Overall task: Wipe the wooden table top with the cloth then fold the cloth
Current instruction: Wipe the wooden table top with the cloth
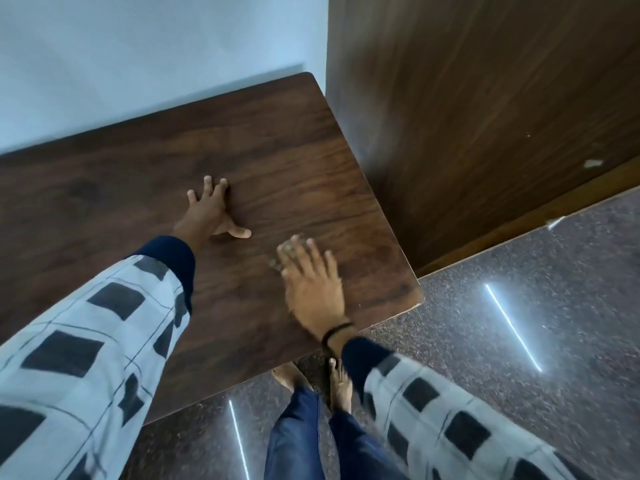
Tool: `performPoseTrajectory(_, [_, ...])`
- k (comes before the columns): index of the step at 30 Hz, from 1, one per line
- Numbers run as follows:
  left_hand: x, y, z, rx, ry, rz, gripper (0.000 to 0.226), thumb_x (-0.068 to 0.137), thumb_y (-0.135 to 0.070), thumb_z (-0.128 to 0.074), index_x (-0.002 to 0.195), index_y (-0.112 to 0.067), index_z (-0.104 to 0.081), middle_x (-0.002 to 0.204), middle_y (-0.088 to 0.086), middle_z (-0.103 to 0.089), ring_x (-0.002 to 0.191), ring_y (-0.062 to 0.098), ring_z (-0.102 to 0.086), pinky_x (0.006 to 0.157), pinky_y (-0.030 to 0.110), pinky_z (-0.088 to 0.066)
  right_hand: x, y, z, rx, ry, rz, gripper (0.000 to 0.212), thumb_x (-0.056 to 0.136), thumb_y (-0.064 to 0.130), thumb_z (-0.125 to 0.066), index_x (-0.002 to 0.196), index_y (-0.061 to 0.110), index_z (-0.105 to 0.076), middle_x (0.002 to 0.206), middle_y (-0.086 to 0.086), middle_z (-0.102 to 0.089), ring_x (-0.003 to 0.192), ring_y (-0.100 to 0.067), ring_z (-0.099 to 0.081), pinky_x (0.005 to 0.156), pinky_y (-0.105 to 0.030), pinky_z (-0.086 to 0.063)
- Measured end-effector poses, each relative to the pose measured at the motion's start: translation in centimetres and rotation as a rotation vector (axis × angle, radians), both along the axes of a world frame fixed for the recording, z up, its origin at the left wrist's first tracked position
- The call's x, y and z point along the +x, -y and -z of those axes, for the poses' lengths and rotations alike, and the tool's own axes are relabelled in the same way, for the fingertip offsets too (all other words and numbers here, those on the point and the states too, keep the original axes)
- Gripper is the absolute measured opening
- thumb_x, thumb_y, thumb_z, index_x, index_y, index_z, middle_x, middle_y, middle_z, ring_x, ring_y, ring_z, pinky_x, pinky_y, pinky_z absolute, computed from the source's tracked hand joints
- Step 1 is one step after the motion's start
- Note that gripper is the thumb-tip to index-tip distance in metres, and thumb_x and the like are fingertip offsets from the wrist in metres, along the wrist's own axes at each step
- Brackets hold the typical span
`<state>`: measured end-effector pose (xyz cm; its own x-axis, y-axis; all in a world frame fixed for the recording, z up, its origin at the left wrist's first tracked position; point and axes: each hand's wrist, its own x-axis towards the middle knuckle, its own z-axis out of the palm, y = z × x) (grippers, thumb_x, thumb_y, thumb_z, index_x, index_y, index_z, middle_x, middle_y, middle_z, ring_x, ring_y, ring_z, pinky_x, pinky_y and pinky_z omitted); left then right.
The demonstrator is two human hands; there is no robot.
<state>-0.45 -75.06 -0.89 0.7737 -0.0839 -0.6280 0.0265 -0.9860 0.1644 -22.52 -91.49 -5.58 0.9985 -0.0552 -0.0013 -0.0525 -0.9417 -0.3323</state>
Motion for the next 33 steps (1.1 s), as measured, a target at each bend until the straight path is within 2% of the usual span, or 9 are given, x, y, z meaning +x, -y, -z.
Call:
performPoseTrajectory(5, [-0.3,-0.1,0.1,-0.036,0.016,-0.003,0.144,0.053,-0.046,-0.093,0.156,-0.033,0.007,0.162,-0.007,0.022,0.147,0.040,0.016,0.114,0.065,-0.018,0.9,5.3,-0.3,-0.056,-0.051,0.406,0.054,0.106,0.033,-0.037,0.159,0.030,-0.030,0.170,-0.003,-0.019,0.156,-0.028,-0.016,0.122,-0.055,-0.023])
performPoseTrajectory(7, [0.0,0.1,0.4,-0.036,0.009,-0.015,0.145,0.052,-0.045,-0.094,0.156,-0.034,0.006,0.162,-0.008,0.023,0.147,0.041,0.016,0.112,0.068,-0.019,-2.0,3.2,0.3,-0.045,-0.005,0.434,0.052,0.107,0.033,-0.039,0.158,0.029,-0.032,0.169,-0.004,-0.021,0.156,-0.029,-0.018,0.120,-0.055,-0.025])
performPoseTrajectory(12, [0.5,0.0,0.9,-0.032,-0.001,-0.019,0.148,0.047,-0.047,-0.095,0.155,-0.037,0.006,0.161,-0.011,0.023,0.147,0.042,0.015,0.111,0.070,-0.020,-2.8,-2.9,1.0,-0.018,0.046,-0.010,0.051,0.105,0.031,-0.043,0.156,0.029,-0.037,0.167,0.000,-0.025,0.155,-0.026,-0.019,0.121,-0.053,-0.026])
performPoseTrajectory(14, [0.4,-0.2,1.1,-0.035,0.016,-0.009,0.148,0.046,-0.051,-0.094,0.154,-0.038,0.006,0.161,-0.011,0.023,0.148,0.042,0.014,0.111,0.069,-0.020,-0.3,-1.6,0.4,-0.039,0.024,-0.025,0.051,0.105,0.031,-0.040,0.156,0.029,-0.037,0.167,0.001,-0.027,0.155,-0.025,-0.021,0.121,-0.054,-0.026])
performPoseTrajectory(17, [0.1,-0.2,1.3,-0.039,0.024,-0.010,0.148,0.046,-0.050,-0.094,0.154,-0.039,0.005,0.161,-0.012,0.023,0.148,0.040,0.014,0.111,0.070,-0.020,-0.3,0.7,0.0,-0.068,-0.045,0.213,0.054,0.106,0.033,-0.039,0.159,0.030,-0.032,0.169,0.000,-0.022,0.156,-0.025,-0.016,0.123,-0.054,-0.022])
performPoseTrajectory(19, [0.3,0.0,1.2,-0.048,0.018,-0.024,0.148,0.046,-0.046,-0.095,0.154,-0.038,0.004,0.161,-0.012,0.023,0.148,0.041,0.015,0.110,0.071,-0.020,-2.6,-0.4,0.2,-0.059,-0.037,0.250,0.054,0.106,0.032,-0.039,0.159,0.030,-0.030,0.170,-0.002,-0.019,0.157,-0.026,-0.013,0.123,-0.054,-0.022])
performPoseTrajectory(25, [0.4,0.1,1.0,-0.038,0.015,-0.015,0.148,0.047,-0.046,-0.095,0.155,-0.036,0.005,0.161,-0.011,0.023,0.147,0.043,0.014,0.108,0.072,-0.023,-9.1,-8.3,0.6,0.007,0.012,-0.308,0.055,0.104,0.033,-0.046,0.157,0.030,-0.033,0.169,-0.001,-0.018,0.156,-0.027,-0.014,0.122,-0.052,-0.026])
performPoseTrajectory(29, [0.1,0.0,0.8,-0.047,0.017,-0.016,0.147,0.048,-0.046,-0.095,0.155,-0.036,0.006,0.161,-0.011,0.023,0.147,0.042,0.015,0.109,0.071,-0.022,-8.1,-4.8,1.0,-0.008,0.028,-0.519,0.051,0.107,0.038,-0.039,0.157,0.035,-0.033,0.169,0.005,-0.018,0.156,-0.020,-0.015,0.125,-0.046,-0.022])
performPoseTrajectory(33, [-0.1,0.2,0.6,-0.049,0.009,-0.026,0.146,0.050,-0.044,-0.095,0.155,-0.036,0.006,0.161,-0.011,0.024,0.147,0.041,0.015,0.110,0.071,-0.022,-5.2,1.8,1.5,-0.103,-0.019,-0.473,0.056,0.106,0.037,-0.036,0.160,0.035,-0.024,0.170,0.004,-0.016,0.157,-0.020,-0.009,0.124,-0.052,-0.022])
